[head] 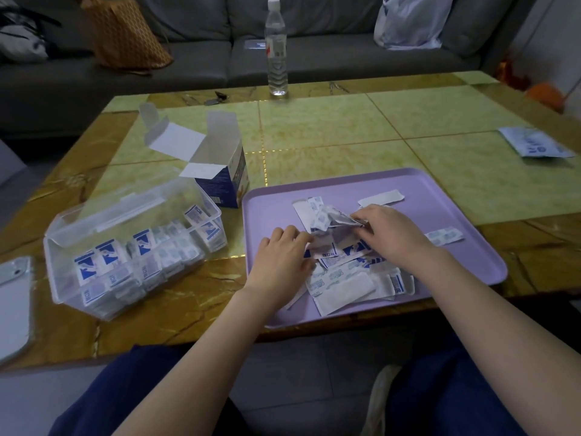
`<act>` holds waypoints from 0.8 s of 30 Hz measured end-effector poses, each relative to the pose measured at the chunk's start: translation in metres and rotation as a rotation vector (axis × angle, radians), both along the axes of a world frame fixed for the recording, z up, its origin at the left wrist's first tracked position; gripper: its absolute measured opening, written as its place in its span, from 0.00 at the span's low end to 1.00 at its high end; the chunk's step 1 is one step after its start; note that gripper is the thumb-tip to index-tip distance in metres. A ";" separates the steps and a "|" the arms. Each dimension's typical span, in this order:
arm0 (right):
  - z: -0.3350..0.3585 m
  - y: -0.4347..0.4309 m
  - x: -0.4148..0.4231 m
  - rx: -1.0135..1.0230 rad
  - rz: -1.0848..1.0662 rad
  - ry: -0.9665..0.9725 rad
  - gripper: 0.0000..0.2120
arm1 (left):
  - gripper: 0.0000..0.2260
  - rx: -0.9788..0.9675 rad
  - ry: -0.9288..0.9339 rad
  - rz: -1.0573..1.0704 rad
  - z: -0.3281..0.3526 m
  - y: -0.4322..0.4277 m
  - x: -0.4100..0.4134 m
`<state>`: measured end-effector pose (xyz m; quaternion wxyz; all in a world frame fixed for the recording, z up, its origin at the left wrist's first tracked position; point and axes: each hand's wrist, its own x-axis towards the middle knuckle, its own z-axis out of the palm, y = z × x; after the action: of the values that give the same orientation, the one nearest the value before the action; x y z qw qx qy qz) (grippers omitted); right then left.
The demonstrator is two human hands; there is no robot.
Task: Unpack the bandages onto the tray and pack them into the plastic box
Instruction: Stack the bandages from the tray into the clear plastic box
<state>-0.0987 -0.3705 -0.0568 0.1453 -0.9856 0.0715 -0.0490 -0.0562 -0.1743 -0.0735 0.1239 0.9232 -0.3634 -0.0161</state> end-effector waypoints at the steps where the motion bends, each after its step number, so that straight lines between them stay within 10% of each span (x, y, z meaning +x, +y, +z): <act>1: 0.000 0.000 0.001 -0.017 -0.009 -0.013 0.07 | 0.18 -0.008 0.013 0.010 0.001 0.000 0.001; 11: 0.010 0.002 0.002 0.008 -0.136 -0.203 0.10 | 0.23 -0.299 0.437 0.163 0.014 0.007 0.010; 24: 0.014 0.015 0.002 0.191 -0.104 -0.361 0.09 | 0.05 -0.574 0.247 0.349 0.025 0.019 0.027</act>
<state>-0.0969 -0.3552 -0.0428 0.2458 -0.9375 0.0994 -0.2253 -0.0294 -0.1551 -0.0481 0.4222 0.8900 -0.1721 -0.0035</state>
